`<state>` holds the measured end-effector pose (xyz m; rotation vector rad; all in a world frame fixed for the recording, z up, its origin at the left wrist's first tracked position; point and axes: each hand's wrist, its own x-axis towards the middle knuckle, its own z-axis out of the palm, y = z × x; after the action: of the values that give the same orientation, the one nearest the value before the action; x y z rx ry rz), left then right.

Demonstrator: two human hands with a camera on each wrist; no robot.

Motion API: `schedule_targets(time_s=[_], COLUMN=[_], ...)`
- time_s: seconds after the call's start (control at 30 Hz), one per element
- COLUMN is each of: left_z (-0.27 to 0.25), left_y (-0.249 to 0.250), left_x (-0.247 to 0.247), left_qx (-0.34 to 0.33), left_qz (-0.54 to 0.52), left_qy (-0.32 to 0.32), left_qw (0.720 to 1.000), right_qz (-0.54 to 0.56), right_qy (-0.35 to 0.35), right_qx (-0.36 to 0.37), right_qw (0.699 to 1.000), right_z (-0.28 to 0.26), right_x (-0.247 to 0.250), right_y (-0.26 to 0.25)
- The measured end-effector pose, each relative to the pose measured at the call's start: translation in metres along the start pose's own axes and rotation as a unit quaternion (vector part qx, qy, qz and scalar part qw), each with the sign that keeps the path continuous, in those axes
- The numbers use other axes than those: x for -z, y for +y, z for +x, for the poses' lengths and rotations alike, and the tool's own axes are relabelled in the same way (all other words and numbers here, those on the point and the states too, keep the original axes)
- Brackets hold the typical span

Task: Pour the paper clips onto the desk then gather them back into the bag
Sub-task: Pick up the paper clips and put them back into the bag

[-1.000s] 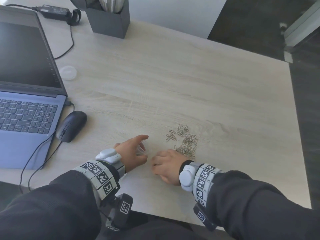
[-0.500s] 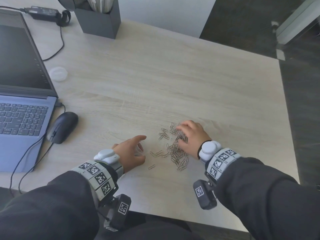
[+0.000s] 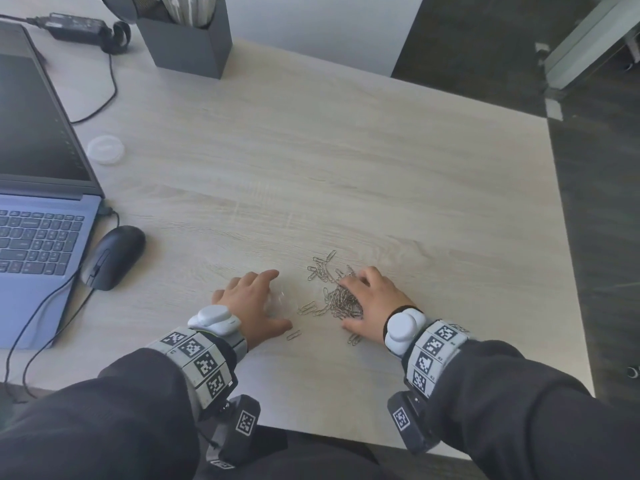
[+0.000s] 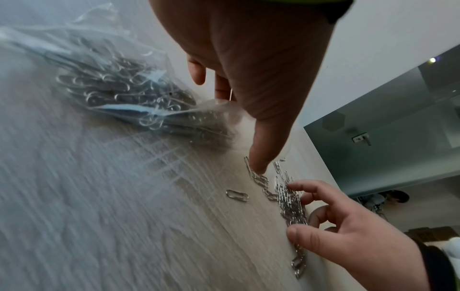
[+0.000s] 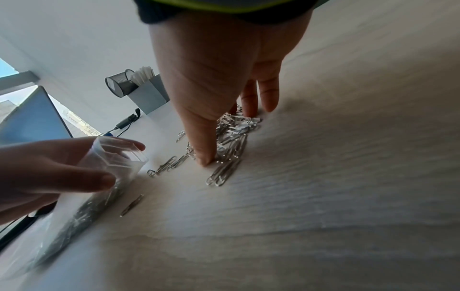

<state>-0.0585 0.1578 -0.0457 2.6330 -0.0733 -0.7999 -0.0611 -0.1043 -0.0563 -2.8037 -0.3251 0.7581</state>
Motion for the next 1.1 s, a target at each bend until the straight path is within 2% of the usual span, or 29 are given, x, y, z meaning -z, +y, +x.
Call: schedule_targets(time_s=[0.13, 0.3, 0.53, 0.67, 0.83, 1.1], left_z=[0.0, 0.001, 0.0, 0.0, 0.001, -0.002], left_y=[0.008, 0.014, 0.014, 0.012, 0.011, 0.004], left_x=[-0.003, -0.003, -0.004, -0.003, 0.0, -0.003], left_qx=[0.016, -0.004, -0.005, 0.0, -0.001, -0.026], left_qz=[0.04, 0.078, 0.088, 0.061, 0.014, -0.033], left_qy=[0.009, -0.004, 0.007, 0.01, -0.001, 0.002], left_qw=[0.999, 0.997, 0.996, 0.998, 1.0, 0.999], right_qz=[0.029, 0.053, 0.075, 0.127, 0.226, 0.316], right_qy=[0.008, 0.031, 0.018, 0.031, 0.059, 0.052], right_qx=[0.002, 0.005, -0.033, -0.067, -0.117, -0.038], right_qw=[1.0, 0.998, 0.996, 0.989, 0.965, 0.946], right_z=[0.0, 0.001, 0.007, 0.008, 0.005, 0.014], right_x=[-0.005, -0.007, 0.004, 0.009, 0.019, 0.026], right_y=[0.002, 0.002, 0.0, 0.003, -0.003, -0.056])
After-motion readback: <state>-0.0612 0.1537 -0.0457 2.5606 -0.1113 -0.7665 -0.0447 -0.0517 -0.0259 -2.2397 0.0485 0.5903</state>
